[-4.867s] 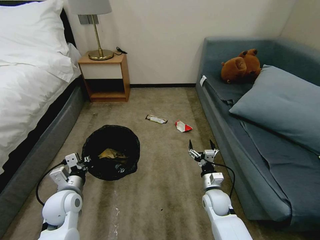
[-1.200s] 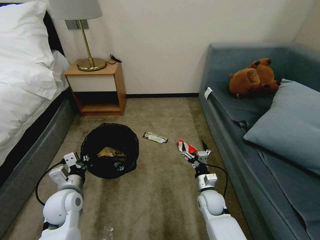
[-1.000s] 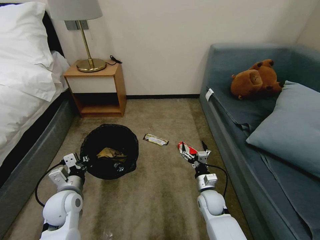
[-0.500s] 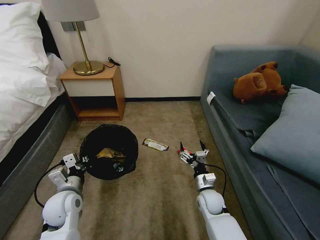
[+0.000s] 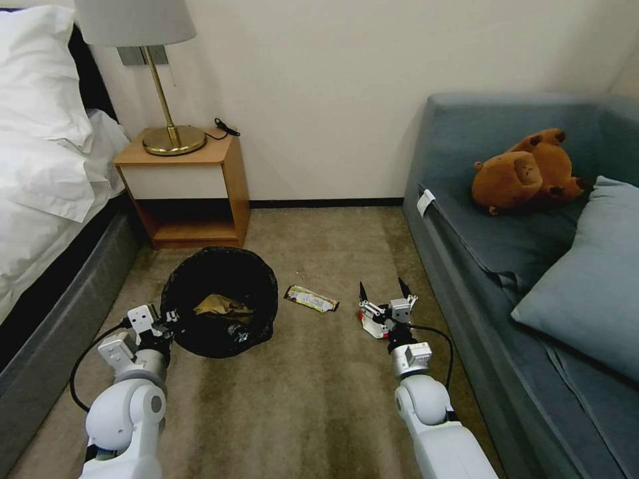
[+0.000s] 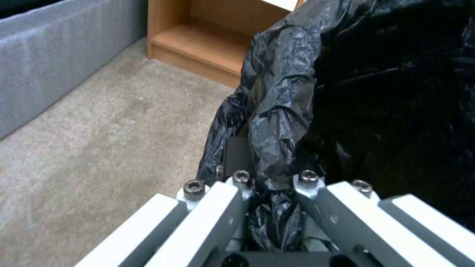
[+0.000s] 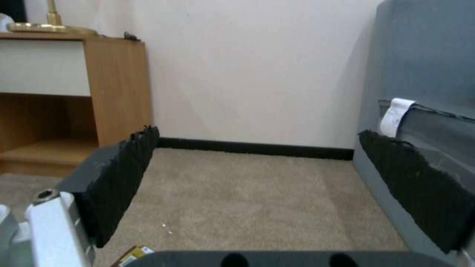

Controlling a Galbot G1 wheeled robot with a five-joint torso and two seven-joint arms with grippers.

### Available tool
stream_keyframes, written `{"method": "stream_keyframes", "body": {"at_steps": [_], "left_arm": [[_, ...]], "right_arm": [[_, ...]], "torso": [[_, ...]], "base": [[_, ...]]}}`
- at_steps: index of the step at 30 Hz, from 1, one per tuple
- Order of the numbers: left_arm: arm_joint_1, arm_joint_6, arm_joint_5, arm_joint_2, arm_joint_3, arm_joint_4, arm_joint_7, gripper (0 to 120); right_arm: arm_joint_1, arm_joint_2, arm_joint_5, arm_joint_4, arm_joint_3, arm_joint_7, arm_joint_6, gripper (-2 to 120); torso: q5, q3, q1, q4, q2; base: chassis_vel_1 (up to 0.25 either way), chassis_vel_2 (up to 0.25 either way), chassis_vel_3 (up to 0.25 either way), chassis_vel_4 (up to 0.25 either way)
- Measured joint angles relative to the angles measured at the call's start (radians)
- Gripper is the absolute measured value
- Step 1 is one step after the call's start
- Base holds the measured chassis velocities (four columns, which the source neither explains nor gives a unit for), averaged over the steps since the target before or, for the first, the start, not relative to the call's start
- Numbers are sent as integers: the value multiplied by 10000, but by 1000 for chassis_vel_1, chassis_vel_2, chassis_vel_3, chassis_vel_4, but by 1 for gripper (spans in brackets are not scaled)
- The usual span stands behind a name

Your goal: Pick up the trash bin, then pick up the garbage on the floor and place it into the trash bin.

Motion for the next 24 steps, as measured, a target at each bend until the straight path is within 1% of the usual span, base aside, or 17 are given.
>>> {"method": "stream_keyframes", "body": {"at_steps": [15, 24], "left_arm": [[-25, -60, 0, -15, -33, 136, -10, 1], [-168, -85, 17, -32, -5, 249, -32, 1]], "right_arm": [[95, 12, -16, -361, -108, -47, 75, 100], [170, -7, 4, -503, -137, -122, 234, 100]], "torso": [[-1, 0, 0, 0, 1], [-1, 1, 1, -1, 0]], "base": [[-85, 93, 92, -83], [-83, 76, 81, -75]]}}
